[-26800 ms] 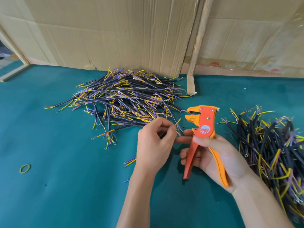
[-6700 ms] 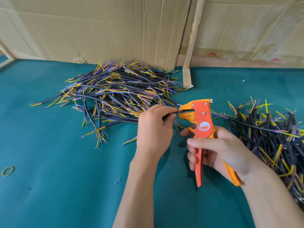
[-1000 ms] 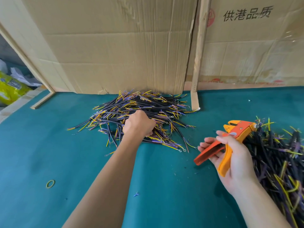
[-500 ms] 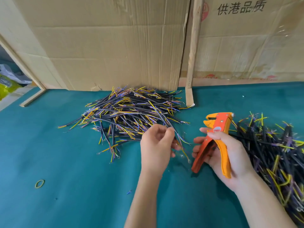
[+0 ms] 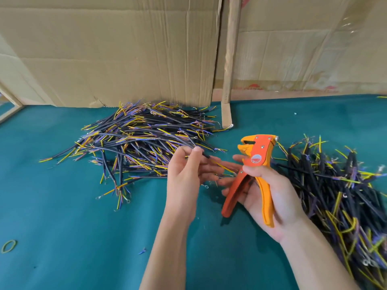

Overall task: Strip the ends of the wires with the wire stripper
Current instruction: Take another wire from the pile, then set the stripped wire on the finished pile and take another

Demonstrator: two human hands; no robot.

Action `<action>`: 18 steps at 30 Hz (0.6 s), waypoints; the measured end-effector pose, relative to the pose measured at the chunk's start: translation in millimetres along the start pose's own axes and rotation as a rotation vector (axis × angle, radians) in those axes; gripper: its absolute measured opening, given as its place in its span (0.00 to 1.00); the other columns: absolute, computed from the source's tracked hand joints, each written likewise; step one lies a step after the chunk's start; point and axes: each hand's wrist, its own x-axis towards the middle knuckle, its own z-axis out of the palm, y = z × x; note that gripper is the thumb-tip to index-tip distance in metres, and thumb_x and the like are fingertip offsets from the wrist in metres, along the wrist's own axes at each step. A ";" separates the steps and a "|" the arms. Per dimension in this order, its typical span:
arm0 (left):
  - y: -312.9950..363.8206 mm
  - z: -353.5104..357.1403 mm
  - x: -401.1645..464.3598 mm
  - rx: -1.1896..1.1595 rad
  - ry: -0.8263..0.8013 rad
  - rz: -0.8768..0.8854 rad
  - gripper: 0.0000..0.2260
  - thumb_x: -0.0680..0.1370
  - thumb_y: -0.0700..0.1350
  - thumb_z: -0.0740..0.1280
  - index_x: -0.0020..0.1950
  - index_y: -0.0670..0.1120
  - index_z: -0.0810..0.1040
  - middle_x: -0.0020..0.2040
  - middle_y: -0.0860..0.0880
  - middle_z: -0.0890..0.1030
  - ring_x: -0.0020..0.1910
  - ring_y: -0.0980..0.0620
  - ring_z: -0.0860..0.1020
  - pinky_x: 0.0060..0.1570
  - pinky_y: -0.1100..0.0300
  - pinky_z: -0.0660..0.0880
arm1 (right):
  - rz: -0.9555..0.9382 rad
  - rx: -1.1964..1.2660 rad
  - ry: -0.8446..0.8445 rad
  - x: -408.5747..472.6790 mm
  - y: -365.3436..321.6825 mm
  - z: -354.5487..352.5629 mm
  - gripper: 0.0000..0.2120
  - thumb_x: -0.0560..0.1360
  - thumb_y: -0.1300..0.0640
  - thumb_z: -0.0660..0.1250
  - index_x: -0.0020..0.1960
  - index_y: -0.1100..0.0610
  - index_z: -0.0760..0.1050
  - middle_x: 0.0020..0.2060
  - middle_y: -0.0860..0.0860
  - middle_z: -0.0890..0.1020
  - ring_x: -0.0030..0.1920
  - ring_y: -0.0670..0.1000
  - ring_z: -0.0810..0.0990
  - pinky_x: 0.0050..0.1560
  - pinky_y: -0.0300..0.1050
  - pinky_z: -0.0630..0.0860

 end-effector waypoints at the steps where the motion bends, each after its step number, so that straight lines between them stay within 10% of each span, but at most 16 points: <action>1: -1.6 1.6 0.0 0.042 -0.018 0.003 0.07 0.84 0.41 0.61 0.47 0.42 0.68 0.38 0.42 0.84 0.33 0.46 0.83 0.28 0.62 0.76 | -0.001 0.002 -0.003 -0.3 0.7 0.4 0.28 0.68 0.60 0.68 0.67 0.64 0.72 0.55 0.65 0.84 0.43 0.62 0.84 0.40 0.53 0.82; 12: -4.0 2.4 -5.5 0.295 -0.291 -0.053 0.13 0.83 0.33 0.58 0.58 0.40 0.80 0.43 0.47 0.87 0.40 0.46 0.85 0.36 0.55 0.81 | 0.013 0.042 -0.009 -1.4 -1.0 0.5 0.25 0.68 0.60 0.69 0.64 0.62 0.74 0.56 0.68 0.83 0.50 0.64 0.84 0.41 0.52 0.82; 18: -12.1 1.2 -3.2 0.536 -0.259 0.043 0.11 0.80 0.46 0.62 0.54 0.53 0.84 0.45 0.48 0.87 0.42 0.44 0.85 0.44 0.48 0.82 | 0.037 0.065 -0.074 -0.4 -0.6 0.0 0.24 0.67 0.60 0.71 0.62 0.64 0.78 0.51 0.65 0.82 0.47 0.62 0.83 0.42 0.54 0.81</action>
